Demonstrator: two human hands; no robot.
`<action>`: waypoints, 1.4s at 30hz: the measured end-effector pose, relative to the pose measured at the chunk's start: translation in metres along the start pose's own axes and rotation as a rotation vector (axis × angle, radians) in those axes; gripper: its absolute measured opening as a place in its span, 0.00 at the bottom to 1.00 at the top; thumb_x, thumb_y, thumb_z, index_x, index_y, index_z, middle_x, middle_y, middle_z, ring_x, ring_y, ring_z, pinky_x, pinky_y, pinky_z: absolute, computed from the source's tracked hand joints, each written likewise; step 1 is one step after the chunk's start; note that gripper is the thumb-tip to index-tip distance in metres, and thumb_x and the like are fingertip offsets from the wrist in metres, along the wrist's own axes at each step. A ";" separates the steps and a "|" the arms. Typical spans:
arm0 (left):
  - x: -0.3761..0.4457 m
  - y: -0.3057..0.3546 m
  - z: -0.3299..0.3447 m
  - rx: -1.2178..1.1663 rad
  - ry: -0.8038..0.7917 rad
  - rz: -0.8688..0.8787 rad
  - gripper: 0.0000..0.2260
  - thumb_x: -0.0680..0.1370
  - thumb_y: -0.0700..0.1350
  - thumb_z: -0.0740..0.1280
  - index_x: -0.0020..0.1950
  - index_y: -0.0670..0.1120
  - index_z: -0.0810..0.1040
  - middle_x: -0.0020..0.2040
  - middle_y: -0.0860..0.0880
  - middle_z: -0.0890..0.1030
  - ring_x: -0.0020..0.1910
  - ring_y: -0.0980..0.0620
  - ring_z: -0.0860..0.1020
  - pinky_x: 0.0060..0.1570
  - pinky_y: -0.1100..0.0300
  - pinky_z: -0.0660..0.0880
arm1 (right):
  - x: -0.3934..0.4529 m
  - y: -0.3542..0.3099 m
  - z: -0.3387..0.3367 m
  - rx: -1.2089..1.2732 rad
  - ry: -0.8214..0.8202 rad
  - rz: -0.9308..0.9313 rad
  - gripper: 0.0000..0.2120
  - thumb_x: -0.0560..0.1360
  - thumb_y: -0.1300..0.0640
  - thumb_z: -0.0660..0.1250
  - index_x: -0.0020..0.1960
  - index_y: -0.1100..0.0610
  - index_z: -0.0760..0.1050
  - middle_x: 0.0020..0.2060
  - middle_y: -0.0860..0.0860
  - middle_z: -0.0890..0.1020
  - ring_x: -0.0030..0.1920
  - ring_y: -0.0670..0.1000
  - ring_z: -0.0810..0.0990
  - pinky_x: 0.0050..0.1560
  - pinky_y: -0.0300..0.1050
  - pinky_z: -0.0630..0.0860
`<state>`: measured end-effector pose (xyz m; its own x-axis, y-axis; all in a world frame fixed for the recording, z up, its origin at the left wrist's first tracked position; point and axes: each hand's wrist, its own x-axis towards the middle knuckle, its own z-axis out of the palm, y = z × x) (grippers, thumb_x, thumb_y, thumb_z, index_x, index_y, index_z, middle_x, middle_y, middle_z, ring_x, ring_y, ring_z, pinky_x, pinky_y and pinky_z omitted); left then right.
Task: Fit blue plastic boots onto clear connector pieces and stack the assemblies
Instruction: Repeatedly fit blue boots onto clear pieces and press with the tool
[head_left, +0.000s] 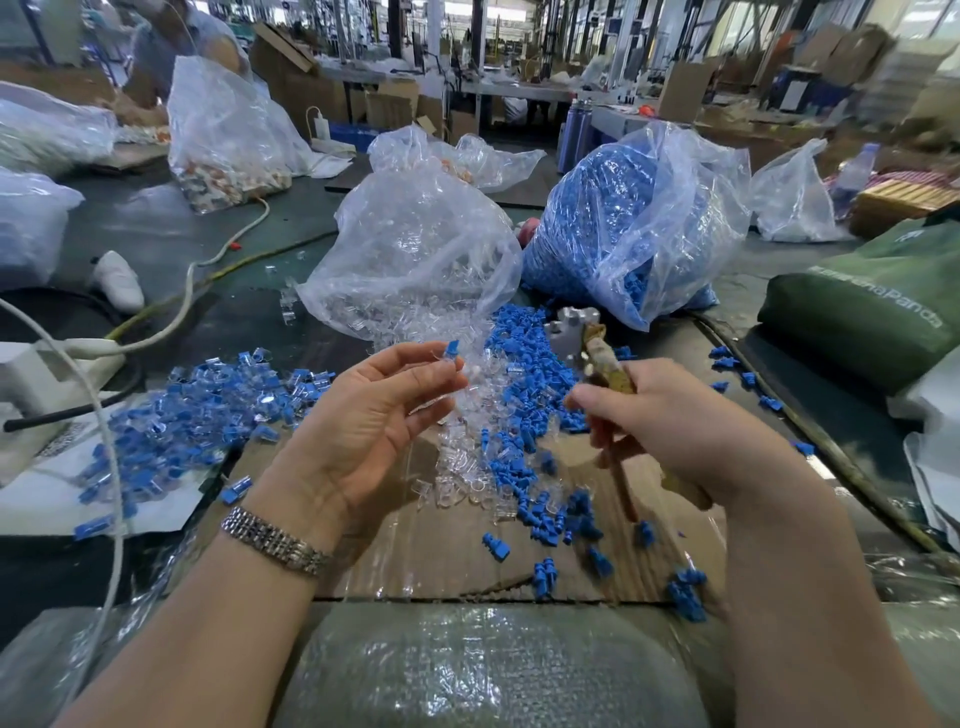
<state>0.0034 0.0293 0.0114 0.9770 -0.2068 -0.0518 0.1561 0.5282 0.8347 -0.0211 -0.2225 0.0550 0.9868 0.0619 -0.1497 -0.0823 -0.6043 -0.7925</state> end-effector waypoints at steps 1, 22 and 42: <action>0.000 0.000 0.000 -0.002 -0.005 0.002 0.07 0.72 0.35 0.73 0.47 0.44 0.87 0.52 0.41 0.86 0.50 0.47 0.86 0.44 0.58 0.82 | -0.004 -0.006 0.002 0.083 -0.106 -0.016 0.14 0.82 0.53 0.66 0.51 0.64 0.80 0.37 0.57 0.81 0.38 0.52 0.83 0.46 0.53 0.85; -0.001 -0.006 0.008 0.293 0.004 0.130 0.08 0.67 0.41 0.75 0.46 0.46 0.88 0.49 0.44 0.87 0.47 0.51 0.84 0.49 0.59 0.83 | -0.008 -0.026 0.033 0.001 -0.343 -0.118 0.17 0.85 0.51 0.62 0.51 0.65 0.75 0.34 0.51 0.84 0.36 0.53 0.86 0.39 0.45 0.80; -0.001 0.010 -0.031 1.585 0.869 0.370 0.06 0.75 0.41 0.69 0.50 0.50 0.80 0.54 0.43 0.74 0.59 0.39 0.71 0.61 0.41 0.66 | 0.015 0.027 -0.004 -0.617 0.271 0.199 0.13 0.76 0.48 0.68 0.42 0.57 0.73 0.37 0.53 0.78 0.38 0.54 0.77 0.34 0.46 0.68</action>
<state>0.0081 0.0598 0.0026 0.7959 0.4288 0.4274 0.1781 -0.8405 0.5116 -0.0079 -0.2407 0.0341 0.9677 -0.2485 -0.0414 -0.2502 -0.9288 -0.2734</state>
